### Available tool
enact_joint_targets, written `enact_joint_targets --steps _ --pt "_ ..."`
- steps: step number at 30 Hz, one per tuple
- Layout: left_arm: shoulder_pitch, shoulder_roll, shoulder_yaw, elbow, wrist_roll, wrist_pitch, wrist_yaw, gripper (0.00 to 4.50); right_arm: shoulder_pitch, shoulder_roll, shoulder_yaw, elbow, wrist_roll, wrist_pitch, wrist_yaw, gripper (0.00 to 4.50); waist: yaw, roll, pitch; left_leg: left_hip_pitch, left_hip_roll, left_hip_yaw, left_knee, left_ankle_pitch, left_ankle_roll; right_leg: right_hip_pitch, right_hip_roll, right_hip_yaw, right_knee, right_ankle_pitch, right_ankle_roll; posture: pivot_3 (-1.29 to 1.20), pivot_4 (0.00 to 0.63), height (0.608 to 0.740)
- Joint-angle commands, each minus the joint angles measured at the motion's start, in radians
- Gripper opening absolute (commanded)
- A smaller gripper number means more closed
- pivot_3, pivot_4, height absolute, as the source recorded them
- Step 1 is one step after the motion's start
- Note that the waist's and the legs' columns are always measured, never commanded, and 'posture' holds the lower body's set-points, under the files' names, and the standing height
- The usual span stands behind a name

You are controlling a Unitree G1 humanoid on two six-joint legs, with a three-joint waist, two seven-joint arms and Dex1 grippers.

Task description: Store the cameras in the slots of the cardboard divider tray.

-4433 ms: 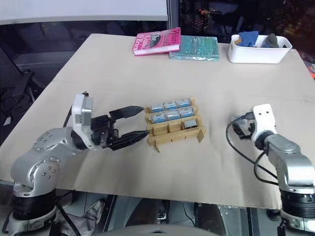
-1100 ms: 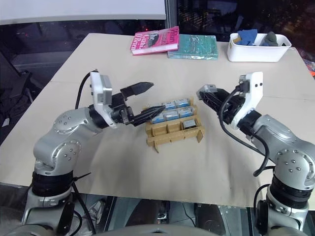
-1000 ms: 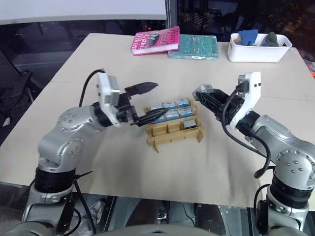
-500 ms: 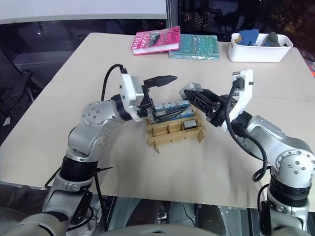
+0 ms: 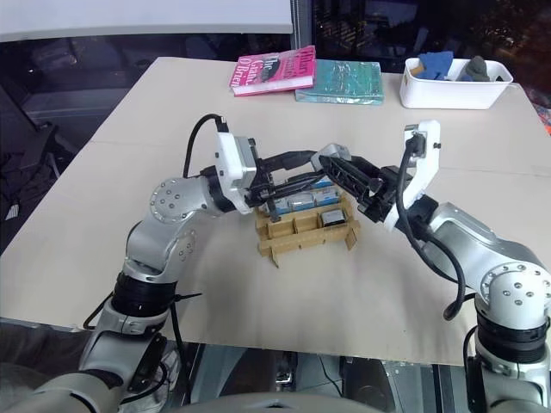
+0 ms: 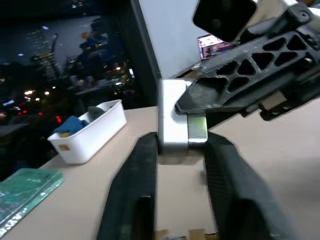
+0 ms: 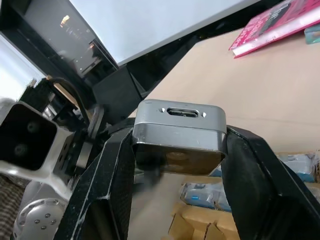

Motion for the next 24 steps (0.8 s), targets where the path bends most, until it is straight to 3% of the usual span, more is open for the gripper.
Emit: enact_joint_targets --steps 1,3,5,6,8,11,17,20,24 --pt "-0.008 -0.005 0.003 -0.017 -0.014 -0.017 -0.017 0.69 -0.003 -0.023 -0.004 -0.040 0.030 -0.035 0.017 1.96 0.000 0.000 0.000 0.000 0.000 0.000 0.000 0.000 0.000 0.000 0.000 0.000 0.000 0.000 0.000 0.00 0.150 0.740" --pt "-0.007 -0.002 0.006 -0.016 -0.014 -0.021 -0.019 0.69 -0.003 -0.034 -0.001 -0.044 0.018 -0.041 0.035 1.96 0.001 0.000 0.000 0.000 0.000 0.000 0.000 0.000 0.000 0.000 0.000 0.000 0.000 0.000 0.000 0.00 0.150 0.740" --pt "-0.009 0.004 0.016 -0.014 -0.019 -0.020 -0.021 0.69 0.004 -0.053 -0.005 -0.056 0.000 -0.046 0.068 2.97 0.001 0.000 0.000 0.000 0.000 0.000 0.000 0.000 0.000 0.000 0.000 0.000 0.000 0.000 0.000 0.00 0.150 0.740" --pt "-0.011 0.006 0.027 -0.012 -0.029 -0.008 -0.019 0.69 0.011 -0.075 -0.008 -0.070 -0.045 -0.047 0.094 3.24 0.001 0.000 0.000 0.000 0.000 0.000 0.000 0.000 0.000 0.000 0.000 0.000 0.000 0.000 0.000 0.00 0.150 0.740" --pt "-0.017 0.007 0.049 -0.006 -0.057 0.027 -0.011 0.69 0.028 -0.111 -0.012 -0.092 -0.132 -0.056 0.134 4.36 0.001 0.000 0.000 0.000 0.000 0.000 0.000 0.000 0.000 0.000 0.000 0.000 -0.001 0.000 0.000 0.00 0.150 0.740" --pt "-0.048 0.004 0.097 0.017 -0.142 0.176 0.025 0.69 0.105 -0.186 -0.034 -0.130 -0.291 -0.083 0.230 4.45 0.003 0.000 0.000 0.000 0.000 0.000 0.000 0.000 0.000 0.000 -0.001 -0.001 -0.001 0.000 0.000 0.00 0.150 0.740" --pt "-0.231 0.013 0.136 0.197 -0.258 0.491 0.042 0.69 0.528 -0.396 -0.129 -0.204 -0.870 -0.372 0.614 4.45 0.010 -0.003 0.001 -0.002 -0.001 -0.002 0.003 -0.001 0.002 0.001 0.001 -0.002 -0.001 -0.002 0.003 0.00 0.150 0.740" --pt "-0.363 0.011 0.114 0.328 -0.253 0.610 0.026 0.69 0.710 -0.373 -0.202 -0.229 -1.030 -0.495 0.687 4.45 0.013 -0.005 0.002 -0.002 -0.002 -0.003 0.004 -0.001 0.002 0.001 0.002 -0.003 -0.001 -0.003 0.005 0.00 0.150 0.740" --pt "-0.490 0.042 0.039 0.452 -0.232 0.713 -0.090 0.69 0.828 -0.262 -0.262 -0.279 -1.082 -0.589 0.713 4.45 0.002 -0.006 0.003 -0.001 -0.002 -0.002 0.003 -0.001 0.001 0.001 0.002 -0.004 0.001 -0.003 0.005 0.00 0.150 0.740"
